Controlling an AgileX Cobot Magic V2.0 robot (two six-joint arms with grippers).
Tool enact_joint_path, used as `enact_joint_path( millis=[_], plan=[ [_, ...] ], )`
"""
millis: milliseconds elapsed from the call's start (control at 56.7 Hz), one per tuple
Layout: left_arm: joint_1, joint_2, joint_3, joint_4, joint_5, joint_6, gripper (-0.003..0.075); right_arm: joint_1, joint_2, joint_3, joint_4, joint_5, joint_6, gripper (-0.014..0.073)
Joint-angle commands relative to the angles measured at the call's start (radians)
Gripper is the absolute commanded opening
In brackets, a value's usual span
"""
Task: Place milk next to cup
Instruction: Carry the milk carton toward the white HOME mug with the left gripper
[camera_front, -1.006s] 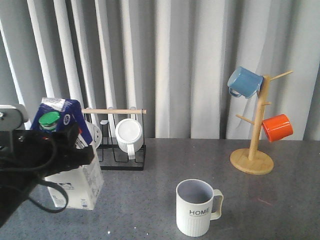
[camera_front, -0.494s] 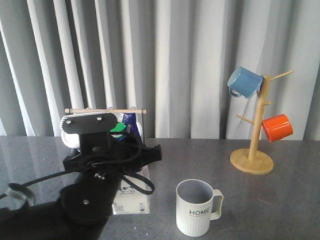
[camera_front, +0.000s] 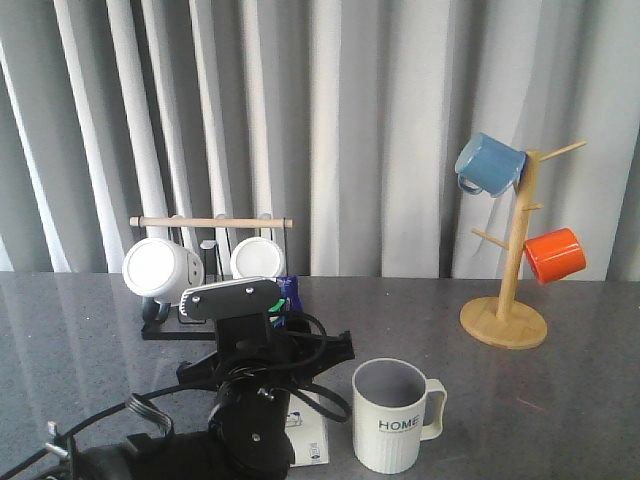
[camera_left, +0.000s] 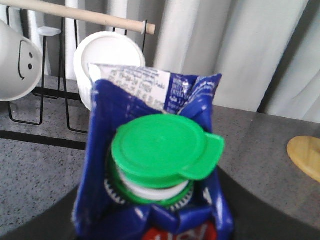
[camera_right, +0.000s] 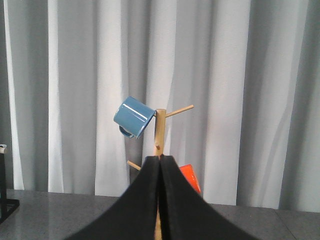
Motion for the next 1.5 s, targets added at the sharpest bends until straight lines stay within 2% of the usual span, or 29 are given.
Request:
enact_joint_path(
  millis=[0,159,565,1253,1359,1482],
  plan=[
    [-0.004,-0.033,-0.034,0.054,-0.054,-0.011,-0.0006,-0.007,-0.003,-0.025,-0.005,-0.067,-0.002,-0.0008],
    [-0.004,-0.004,-0.034,0.102,-0.046,-0.013,-0.0006,-0.007,-0.003,-0.025,-0.005,-0.067,-0.002,-0.0008],
    [-0.004,0.006,-0.034,0.102,0.043,-0.013,-0.0006,-0.007,-0.003,-0.025,-0.005,-0.067,-0.002,-0.0008],
    [-0.003,0.006,-0.034,0.102,0.018,-0.012,0.0001,-0.007,-0.003,-0.025,-0.005,-0.067,-0.002,-0.0008],
    [-0.004,0.006,-0.034,0.102,0.017,-0.012,0.0034,-0.007,-0.003,-0.025,-0.005,-0.067,-0.002,-0.0008],
    [-0.004,0.006,-0.034,0.102,0.003,-0.007,0.0142,-0.007,-0.003,-0.025,-0.005,-0.067,-0.002,-0.0008]
  ],
)
